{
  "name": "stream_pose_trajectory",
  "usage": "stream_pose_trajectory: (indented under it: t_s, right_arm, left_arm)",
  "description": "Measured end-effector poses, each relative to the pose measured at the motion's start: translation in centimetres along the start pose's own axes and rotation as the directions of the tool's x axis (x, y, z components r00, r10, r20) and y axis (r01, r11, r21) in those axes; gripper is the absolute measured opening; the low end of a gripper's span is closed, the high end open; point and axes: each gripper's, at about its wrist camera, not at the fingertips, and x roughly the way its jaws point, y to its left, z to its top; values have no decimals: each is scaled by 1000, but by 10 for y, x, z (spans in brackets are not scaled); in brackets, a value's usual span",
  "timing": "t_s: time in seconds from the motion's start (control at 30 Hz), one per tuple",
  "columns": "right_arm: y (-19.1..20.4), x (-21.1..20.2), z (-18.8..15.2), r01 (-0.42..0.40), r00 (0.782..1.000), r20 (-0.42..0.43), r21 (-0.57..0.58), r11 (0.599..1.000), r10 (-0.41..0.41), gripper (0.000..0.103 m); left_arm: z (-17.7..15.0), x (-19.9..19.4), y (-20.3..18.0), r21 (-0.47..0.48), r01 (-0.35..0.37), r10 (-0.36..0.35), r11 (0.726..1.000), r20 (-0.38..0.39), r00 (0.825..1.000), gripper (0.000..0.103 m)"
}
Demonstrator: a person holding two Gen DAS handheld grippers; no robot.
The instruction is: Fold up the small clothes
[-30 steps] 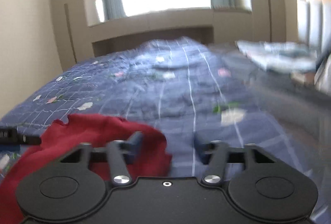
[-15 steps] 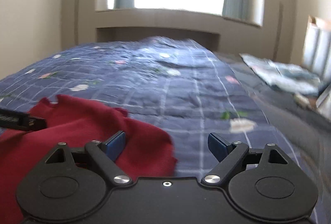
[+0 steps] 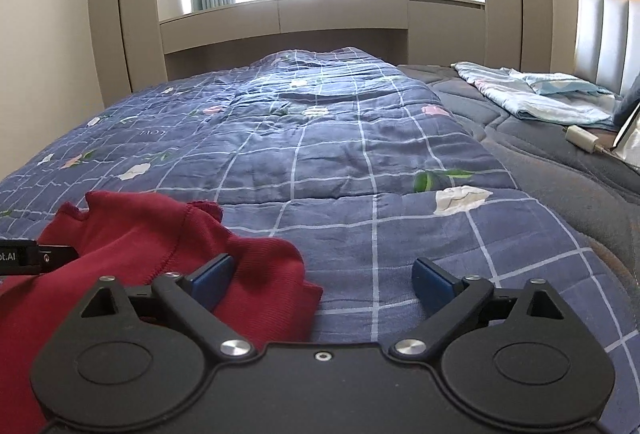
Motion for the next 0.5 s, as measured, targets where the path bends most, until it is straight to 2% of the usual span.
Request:
stream_pose_trajectory:
  t_s: [0.13, 0.3, 0.4, 0.5]
  right_arm:
    - [-7, -9, 2, -20, 1000, 17, 50, 999, 19, 100]
    - [-14, -53, -9, -43, 999, 33, 109, 993, 39, 102]
    - [-10, -80, -25, -48, 998, 36, 75, 996, 45, 102]
    - [-7, -97, -35, 19, 999, 29, 50, 999, -21, 102]
  left_arm:
    - [5, -7, 10, -40, 45, -46, 998, -15, 999, 103]
    - [-2, -47, 34, -139, 143, -142, 980, 20, 990, 103]
    - [-16, -72, 42, -125, 189, -183, 974, 56, 981, 103]
    - [-35, -90, 44, -85, 205, -201, 975, 62, 978, 103]
